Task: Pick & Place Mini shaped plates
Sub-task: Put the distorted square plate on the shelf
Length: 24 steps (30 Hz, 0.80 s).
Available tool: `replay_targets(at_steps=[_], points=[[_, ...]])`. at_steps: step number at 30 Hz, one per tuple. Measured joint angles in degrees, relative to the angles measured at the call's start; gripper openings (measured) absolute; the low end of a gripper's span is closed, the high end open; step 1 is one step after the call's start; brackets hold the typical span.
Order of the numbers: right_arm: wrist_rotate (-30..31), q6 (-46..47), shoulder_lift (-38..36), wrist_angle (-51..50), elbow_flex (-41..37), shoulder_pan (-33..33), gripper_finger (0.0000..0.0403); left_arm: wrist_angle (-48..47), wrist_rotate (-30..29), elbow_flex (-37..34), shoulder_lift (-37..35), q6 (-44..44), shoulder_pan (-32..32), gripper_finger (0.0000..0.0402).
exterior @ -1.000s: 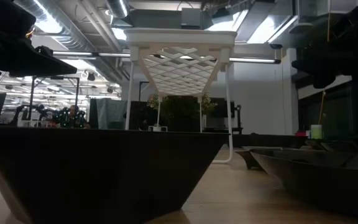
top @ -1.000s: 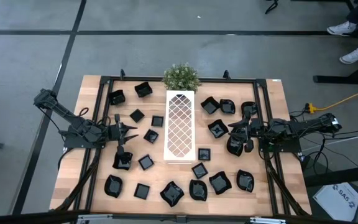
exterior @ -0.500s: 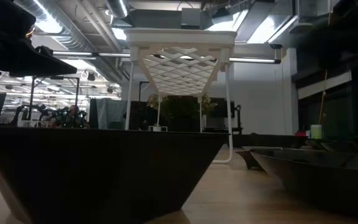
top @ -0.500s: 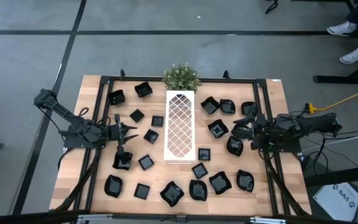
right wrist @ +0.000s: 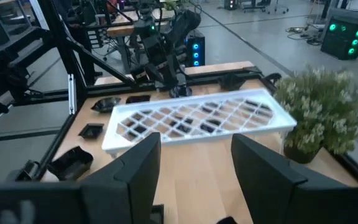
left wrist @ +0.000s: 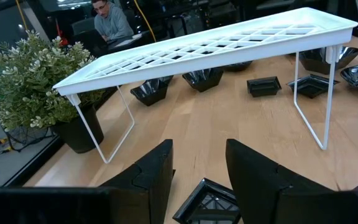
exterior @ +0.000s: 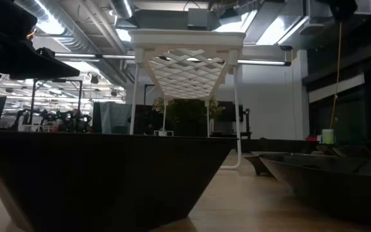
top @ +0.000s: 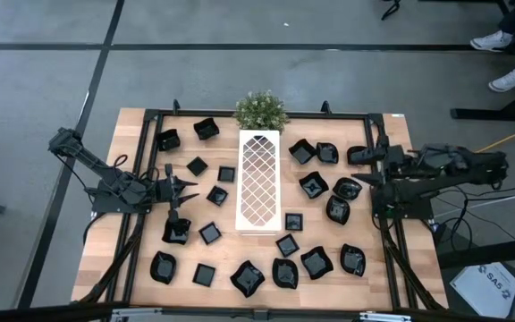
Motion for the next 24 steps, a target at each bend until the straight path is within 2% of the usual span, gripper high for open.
replay_targets(at_steps=[5, 10, 15, 24], points=[[0.0, 1.4, 6.4, -2.5, 8.1, 0.0, 0.0197, 0.0, 0.0, 0.0, 0.0, 0.0, 0.0, 0.0143], [0.0, 3.1, 11.8, -6.2, 12.5, 0.0, 0.0197, 0.0, 0.0, 0.0, 0.0, 0.0, 0.0, 0.0143], [-1.0, 8.2, 15.9, -7.7, 13.5, 1.2, 0.0197, 0.0, 0.0, 0.0, 0.0, 0.0, 0.0, 0.0143], [-5.1, 19.5, 25.9, -7.9, 13.5, 7.6, 0.0197, 0.0, 0.0, 0.0, 0.0, 0.0, 0.0, 0.0143]])
